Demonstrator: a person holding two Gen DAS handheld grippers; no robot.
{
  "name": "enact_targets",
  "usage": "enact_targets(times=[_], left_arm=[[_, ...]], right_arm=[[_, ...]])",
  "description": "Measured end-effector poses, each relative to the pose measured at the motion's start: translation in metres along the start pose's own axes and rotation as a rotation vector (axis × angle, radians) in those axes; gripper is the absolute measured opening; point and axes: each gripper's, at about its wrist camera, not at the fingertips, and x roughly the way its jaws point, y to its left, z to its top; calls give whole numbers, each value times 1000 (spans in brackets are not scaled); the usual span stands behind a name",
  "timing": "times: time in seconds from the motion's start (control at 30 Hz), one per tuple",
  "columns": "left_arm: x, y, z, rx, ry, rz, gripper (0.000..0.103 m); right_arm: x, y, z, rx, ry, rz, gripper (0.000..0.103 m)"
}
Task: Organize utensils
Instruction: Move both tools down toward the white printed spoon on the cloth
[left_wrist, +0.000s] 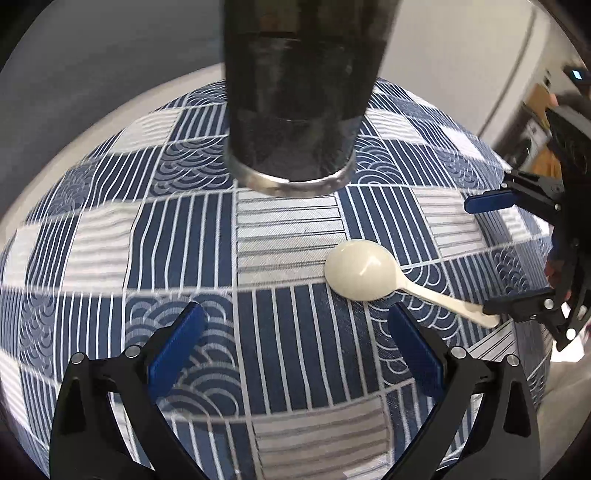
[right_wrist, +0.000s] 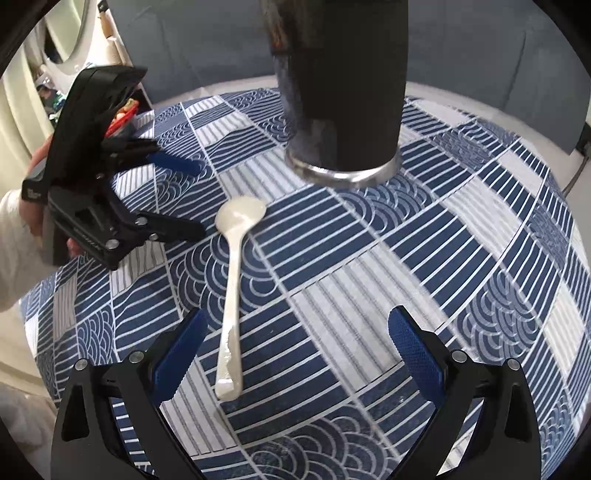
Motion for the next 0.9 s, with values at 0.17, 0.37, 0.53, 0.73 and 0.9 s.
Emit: enact_targets(times=[0.17,0.37,0.53,0.73,0.9], left_arm=[[9,-7,10,128,6,-31,97],[19,-21,21,305,14,-89,97],[26,-32,26,415,35,-161,97],[34,-51,29,575,54,-217,97],[36,-61,32,626,54,-262,85]], right_arm=[[5,6,-5,-11,11,6,94],[7,18,-5,-59,14,22,94],[11,23,-5,-102,34,16,94],[13,28,-5,-151,64,-8,94],[15,32,-5,-202,103,-24,90]])
